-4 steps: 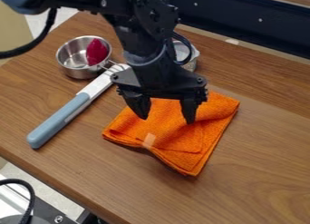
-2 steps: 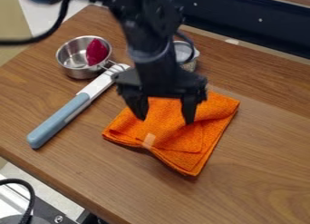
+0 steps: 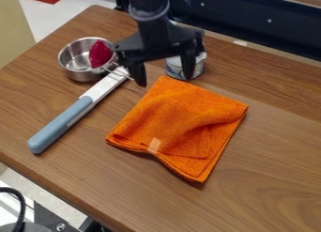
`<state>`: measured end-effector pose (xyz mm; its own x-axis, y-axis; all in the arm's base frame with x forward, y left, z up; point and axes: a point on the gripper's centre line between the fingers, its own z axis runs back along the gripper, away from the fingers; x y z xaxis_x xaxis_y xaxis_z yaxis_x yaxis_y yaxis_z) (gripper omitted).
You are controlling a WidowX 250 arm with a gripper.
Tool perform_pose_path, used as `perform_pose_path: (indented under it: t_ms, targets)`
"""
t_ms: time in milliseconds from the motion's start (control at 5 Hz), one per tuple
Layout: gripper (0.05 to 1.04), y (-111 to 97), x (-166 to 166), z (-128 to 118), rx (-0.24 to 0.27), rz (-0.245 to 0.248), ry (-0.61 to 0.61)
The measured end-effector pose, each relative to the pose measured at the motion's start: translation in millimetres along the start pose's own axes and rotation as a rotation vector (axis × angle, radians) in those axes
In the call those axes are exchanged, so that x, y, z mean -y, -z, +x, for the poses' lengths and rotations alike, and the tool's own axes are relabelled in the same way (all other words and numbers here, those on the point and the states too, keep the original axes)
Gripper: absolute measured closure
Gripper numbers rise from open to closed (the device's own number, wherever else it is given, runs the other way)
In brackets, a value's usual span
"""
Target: Push the can to the right side of the table
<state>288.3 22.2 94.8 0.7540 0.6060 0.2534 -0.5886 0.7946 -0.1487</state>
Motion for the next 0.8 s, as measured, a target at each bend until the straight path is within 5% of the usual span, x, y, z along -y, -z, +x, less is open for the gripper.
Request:
perform_pose_path:
  t_ms: [200, 400, 800]
  targets:
    - [0.084, 12, 1, 30, 0.123, 0.005, -0.14]
    - [0.084, 30, -1, 64, 0.215, 0.062, -0.299]
    - [0.084, 56, -4, 104, 0.326, 0.111, -0.541]
